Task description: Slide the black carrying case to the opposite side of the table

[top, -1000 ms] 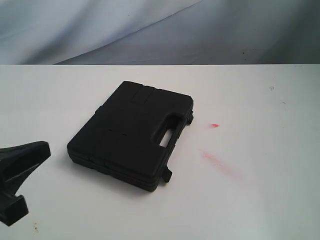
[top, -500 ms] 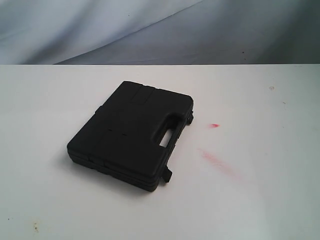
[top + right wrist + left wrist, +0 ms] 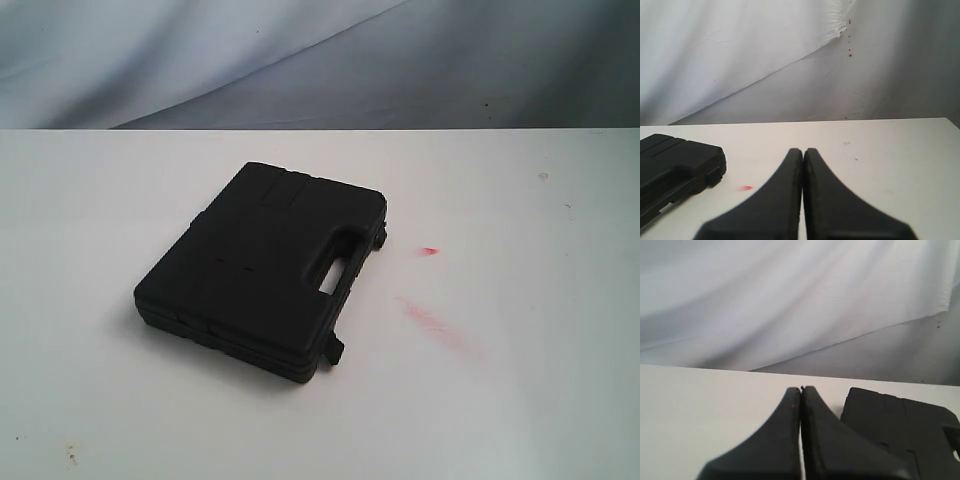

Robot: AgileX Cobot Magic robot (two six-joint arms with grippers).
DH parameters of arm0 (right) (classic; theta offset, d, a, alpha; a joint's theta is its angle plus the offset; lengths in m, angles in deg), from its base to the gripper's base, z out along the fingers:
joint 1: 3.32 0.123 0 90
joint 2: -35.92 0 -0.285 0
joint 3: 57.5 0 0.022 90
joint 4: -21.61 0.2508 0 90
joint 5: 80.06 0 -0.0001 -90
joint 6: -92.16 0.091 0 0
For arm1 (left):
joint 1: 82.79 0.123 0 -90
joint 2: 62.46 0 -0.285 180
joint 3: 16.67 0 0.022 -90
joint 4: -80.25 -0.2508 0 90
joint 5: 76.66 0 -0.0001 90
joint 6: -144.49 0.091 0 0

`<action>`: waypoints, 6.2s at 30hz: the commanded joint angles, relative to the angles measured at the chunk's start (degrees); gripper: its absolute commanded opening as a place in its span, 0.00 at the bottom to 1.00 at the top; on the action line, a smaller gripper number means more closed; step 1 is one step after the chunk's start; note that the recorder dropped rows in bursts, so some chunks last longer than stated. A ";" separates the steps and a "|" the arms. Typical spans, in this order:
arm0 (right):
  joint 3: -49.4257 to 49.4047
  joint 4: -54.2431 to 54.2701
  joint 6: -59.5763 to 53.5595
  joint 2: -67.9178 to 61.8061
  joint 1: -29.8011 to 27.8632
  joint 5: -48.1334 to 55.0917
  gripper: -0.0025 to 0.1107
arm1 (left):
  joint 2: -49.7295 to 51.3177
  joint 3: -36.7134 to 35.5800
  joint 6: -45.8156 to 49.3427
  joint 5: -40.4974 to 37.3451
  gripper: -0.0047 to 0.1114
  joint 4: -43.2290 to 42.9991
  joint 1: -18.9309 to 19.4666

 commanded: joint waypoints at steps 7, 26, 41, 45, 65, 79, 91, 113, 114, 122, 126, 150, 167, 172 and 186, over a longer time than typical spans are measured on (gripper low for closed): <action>-0.19 0.20 -0.53 0.32 0.04 -0.04 0.02 | -3.05 -0.23 6.13 -3.48 0.04 1.20 0.27; -0.19 0.20 -0.53 0.32 0.04 -0.04 0.02 | -3.05 -0.23 7.46 -5.00 0.04 6.57 0.27; -0.19 0.20 -0.53 0.32 0.04 -0.04 0.02 | -3.05 -0.23 7.13 -5.00 0.04 6.72 0.27; -0.19 0.20 -0.53 0.32 0.04 -0.04 0.02 | -3.05 -0.23 7.30 -5.00 0.04 6.72 0.27; -0.19 0.42 -0.39 0.32 0.04 -2.04 0.02 | -3.05 -0.23 7.30 -5.00 0.04 6.72 0.27; -0.19 1.31 1.46 0.32 0.04 -6.69 0.02 | -3.05 -0.23 7.19 -5.00 0.04 6.72 0.27; -0.19 12.31 6.18 0.32 0.04 -14.17 0.02 | -3.05 -0.23 7.32 -5.00 0.04 6.72 0.27; 24.22 26.17 -15.67 -13.55 0.04 20.77 0.02 | -3.05 -0.23 7.20 -5.00 0.04 6.72 0.27; 25.44 29.21 -19.28 -15.90 0.04 21.69 0.02 | -3.05 -0.23 7.20 -5.00 0.04 6.72 0.27; 33.88 41.80 -32.56 -32.37 0.04 27.25 0.02 | -3.05 -0.23 7.31 -5.00 0.04 6.72 0.27; 37.70 41.80 -33.26 -39.25 0.04 29.57 0.02 | -3.05 -0.23 7.19 -5.00 0.04 6.72 0.27; 58.35 35.06 -23.98 -76.39 22.84 26.31 0.02 | -3.05 -0.23 7.22 -5.00 0.04 6.72 0.27; 73.50 13.74 10.38 -99.56 28.66 35.30 0.02 | -3.05 -0.23 7.22 -5.00 0.04 6.72 0.27; 77.74 11.05 16.47 -105.72 28.66 40.26 0.02 | -3.05 -0.23 7.22 -5.00 0.04 6.72 0.27; 81.64 12.44 20.34 -112.58 28.54 42.09 0.02 | -3.05 -0.23 7.22 -5.00 0.04 6.72 0.27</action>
